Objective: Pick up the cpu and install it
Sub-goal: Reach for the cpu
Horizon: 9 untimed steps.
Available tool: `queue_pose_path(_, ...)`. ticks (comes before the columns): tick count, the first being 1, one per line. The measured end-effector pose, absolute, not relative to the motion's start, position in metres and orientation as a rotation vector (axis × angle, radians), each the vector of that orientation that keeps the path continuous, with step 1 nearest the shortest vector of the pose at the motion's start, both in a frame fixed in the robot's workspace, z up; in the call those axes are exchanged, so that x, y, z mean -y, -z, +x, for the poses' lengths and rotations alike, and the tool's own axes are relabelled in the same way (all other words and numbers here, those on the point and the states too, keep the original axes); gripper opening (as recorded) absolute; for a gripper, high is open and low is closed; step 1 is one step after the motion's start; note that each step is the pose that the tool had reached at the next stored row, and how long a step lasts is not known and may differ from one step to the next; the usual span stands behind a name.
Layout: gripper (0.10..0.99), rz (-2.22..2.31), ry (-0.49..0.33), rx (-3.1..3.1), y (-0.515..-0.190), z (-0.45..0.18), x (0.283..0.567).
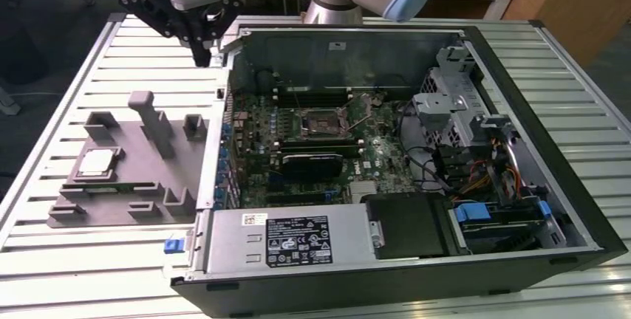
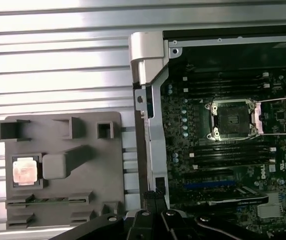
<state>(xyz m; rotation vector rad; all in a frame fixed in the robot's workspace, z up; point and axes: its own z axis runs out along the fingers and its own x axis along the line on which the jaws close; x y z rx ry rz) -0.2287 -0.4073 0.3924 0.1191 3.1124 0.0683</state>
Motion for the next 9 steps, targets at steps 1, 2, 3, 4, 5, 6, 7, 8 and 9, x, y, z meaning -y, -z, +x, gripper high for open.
queue_pose_path(1, 0.106, 0.119, -0.068, -3.112, -0.3924, -0.2301, 0.4074)
queue_pose_path(2, 0.106, 0.119, -0.068, -3.112, -0.3923, -0.2314, 0.4074)
queue_pose_path(3, 0.106, 0.119, -0.068, -3.112, -0.3922, -0.2327, 0.4075)
queue_pose_path(4, 0.106, 0.119, -0.068, -3.112, -0.3922, -0.2338, 0.4076)
queue_pose_path(5, 0.106, 0.119, -0.068, -3.112, -0.3921, -0.235, 0.4077)
queue_pose_path(6, 0.106, 0.119, -0.068, -3.112, -0.392, -0.236, 0.4077)
queue_pose_path(7, 0.106, 0.119, -0.068, -3.112, -0.3918, -0.2371, 0.4078)
queue_pose_path(8, 0.106, 0.119, -0.068, -3.112, -0.3916, -0.2382, 0.4079)
queue_pose_path(9, 0.106, 0.119, -0.068, -3.112, -0.3911, -0.2392, 0.408)
